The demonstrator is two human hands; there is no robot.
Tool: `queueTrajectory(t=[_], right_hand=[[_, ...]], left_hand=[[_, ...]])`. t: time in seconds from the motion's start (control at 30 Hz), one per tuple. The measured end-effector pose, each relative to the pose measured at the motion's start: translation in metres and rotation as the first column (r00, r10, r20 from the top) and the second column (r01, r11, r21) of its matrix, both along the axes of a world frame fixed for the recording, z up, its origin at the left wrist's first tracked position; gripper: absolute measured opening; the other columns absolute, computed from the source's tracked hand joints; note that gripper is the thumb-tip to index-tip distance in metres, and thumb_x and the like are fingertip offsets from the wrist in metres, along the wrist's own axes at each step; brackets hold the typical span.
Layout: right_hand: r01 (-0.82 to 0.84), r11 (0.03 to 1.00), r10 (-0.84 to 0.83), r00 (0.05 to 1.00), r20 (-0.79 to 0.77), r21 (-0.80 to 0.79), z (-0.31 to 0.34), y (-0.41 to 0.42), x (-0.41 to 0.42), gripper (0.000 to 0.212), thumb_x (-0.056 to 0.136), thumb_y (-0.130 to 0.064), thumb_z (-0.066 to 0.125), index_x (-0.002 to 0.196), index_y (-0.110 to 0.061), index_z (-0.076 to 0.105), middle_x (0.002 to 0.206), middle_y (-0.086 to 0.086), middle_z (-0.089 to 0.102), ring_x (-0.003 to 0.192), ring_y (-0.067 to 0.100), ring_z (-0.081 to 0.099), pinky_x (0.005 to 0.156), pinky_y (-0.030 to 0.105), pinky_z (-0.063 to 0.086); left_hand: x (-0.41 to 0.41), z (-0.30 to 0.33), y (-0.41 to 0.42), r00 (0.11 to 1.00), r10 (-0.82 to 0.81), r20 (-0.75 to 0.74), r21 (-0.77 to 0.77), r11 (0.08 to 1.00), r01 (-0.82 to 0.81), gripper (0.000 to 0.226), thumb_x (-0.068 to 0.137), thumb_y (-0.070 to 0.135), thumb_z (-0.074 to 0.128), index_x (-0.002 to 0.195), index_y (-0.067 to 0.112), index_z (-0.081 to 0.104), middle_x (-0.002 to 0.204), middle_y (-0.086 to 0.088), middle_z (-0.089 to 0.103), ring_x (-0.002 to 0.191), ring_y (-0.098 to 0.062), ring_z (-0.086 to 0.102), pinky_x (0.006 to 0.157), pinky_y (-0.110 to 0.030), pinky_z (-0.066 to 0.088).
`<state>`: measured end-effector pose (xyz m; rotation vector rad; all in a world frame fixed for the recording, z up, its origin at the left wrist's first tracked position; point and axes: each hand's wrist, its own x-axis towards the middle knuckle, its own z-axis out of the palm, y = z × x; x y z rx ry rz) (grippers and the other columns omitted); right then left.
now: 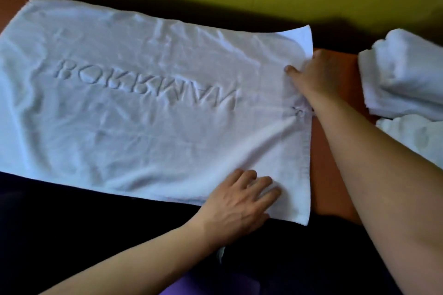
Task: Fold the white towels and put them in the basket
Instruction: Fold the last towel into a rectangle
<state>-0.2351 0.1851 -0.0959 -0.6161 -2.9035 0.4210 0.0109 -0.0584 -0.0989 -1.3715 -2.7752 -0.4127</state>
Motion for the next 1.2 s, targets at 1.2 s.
queueTrajectory(t=[1.2], right_hand=[[0.081, 0.701, -0.287, 0.941, -0.177, -0.708, 0.155, -0.076, 0.008, 0.044, 0.093, -0.028, 0.061, 0.129, -0.003, 0.061, 0.13, 0.02, 0.062, 0.103, 0.027, 0.063, 0.076, 0.033, 0.05]], left_hand=[[0.04, 0.104, -0.085, 0.558, 0.115, 0.822, 0.458, 0.448, -0.768, 0.012, 0.101, 0.026, 0.043, 0.104, 0.025, 0.054, 0.082, -0.001, 0.069, 0.078, -0.025, 0.069, 0.075, -0.041, 0.056]])
